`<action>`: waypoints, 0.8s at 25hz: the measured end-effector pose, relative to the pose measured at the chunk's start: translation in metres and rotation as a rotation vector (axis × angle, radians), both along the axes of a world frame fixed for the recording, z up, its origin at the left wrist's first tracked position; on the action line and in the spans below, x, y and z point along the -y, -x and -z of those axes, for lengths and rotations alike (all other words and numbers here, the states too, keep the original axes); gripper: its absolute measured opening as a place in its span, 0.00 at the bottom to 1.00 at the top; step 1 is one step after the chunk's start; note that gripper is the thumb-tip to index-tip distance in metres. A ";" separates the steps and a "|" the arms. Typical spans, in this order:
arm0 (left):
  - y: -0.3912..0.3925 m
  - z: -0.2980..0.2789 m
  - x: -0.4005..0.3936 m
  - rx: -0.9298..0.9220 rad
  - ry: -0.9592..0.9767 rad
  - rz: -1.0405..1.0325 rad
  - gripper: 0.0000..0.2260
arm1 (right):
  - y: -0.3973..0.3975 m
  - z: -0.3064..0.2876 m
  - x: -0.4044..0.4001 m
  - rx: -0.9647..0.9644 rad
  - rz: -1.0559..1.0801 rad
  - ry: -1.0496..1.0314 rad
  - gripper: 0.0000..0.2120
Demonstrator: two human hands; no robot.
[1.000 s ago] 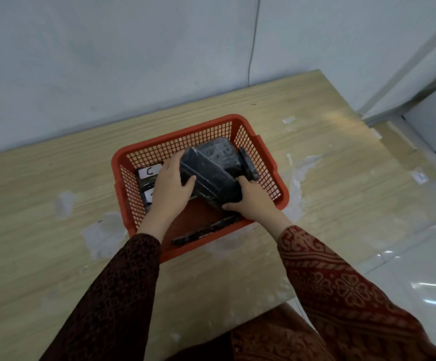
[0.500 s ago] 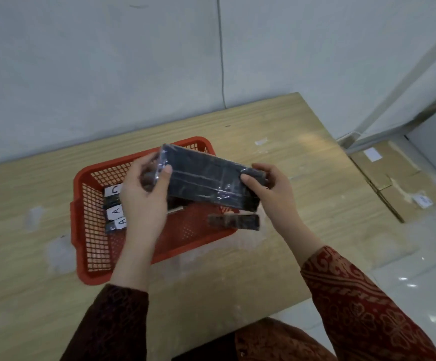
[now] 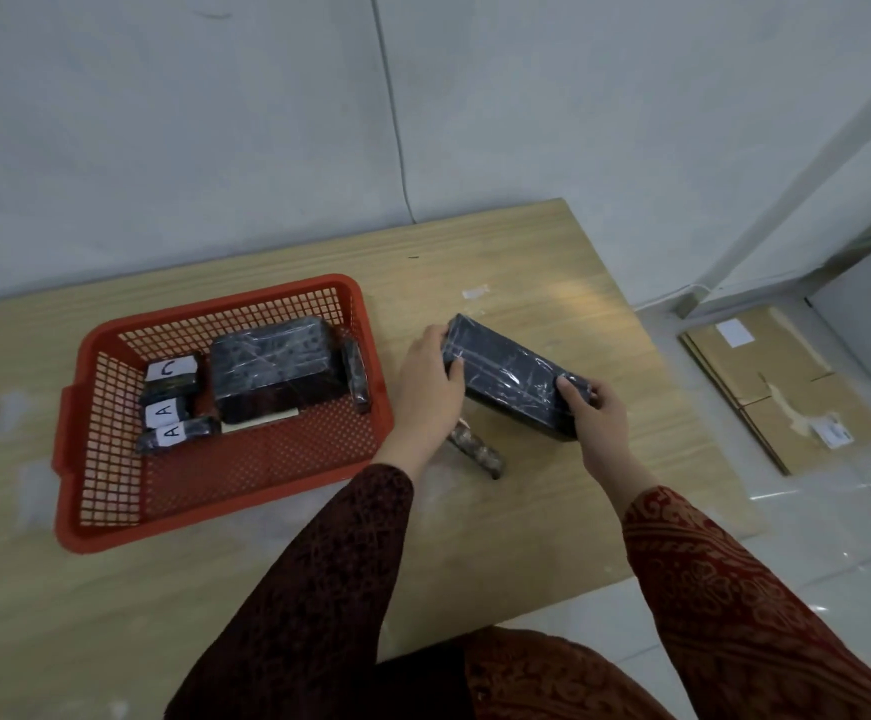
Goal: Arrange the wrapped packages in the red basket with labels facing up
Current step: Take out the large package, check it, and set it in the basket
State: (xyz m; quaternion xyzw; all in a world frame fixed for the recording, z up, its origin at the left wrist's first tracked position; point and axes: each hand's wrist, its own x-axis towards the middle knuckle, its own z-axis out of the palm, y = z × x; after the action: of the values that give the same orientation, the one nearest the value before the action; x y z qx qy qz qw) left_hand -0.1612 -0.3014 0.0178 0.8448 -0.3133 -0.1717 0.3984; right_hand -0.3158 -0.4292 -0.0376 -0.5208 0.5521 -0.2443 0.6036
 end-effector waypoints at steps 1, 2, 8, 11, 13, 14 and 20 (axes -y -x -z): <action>-0.002 0.006 0.006 0.041 -0.119 0.071 0.19 | 0.003 0.004 0.003 -0.043 0.021 0.010 0.14; -0.004 0.012 0.010 0.069 -0.221 0.135 0.19 | 0.006 0.008 0.005 -0.094 0.034 0.018 0.13; -0.018 0.042 0.026 -0.027 -0.267 0.198 0.21 | 0.006 0.021 0.008 -0.282 0.025 0.049 0.19; -0.020 0.060 0.027 -0.138 -0.205 0.162 0.24 | 0.009 0.016 0.009 -0.228 -0.008 0.034 0.24; -0.018 0.069 0.024 -0.190 -0.172 0.164 0.26 | 0.014 0.012 0.005 -0.217 -0.072 0.053 0.25; -0.019 0.073 0.023 -0.207 -0.160 0.160 0.26 | 0.017 0.009 0.002 -0.243 -0.118 0.086 0.26; -0.005 0.065 0.002 -0.159 -0.144 0.053 0.29 | 0.034 -0.003 -0.033 -0.364 -0.387 0.652 0.18</action>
State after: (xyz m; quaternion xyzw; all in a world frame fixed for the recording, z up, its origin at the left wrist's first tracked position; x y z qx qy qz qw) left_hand -0.1559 -0.3035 -0.0472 0.8462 -0.2898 -0.2709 0.3557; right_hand -0.3497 -0.3961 -0.0346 -0.8134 0.4353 -0.1923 0.3346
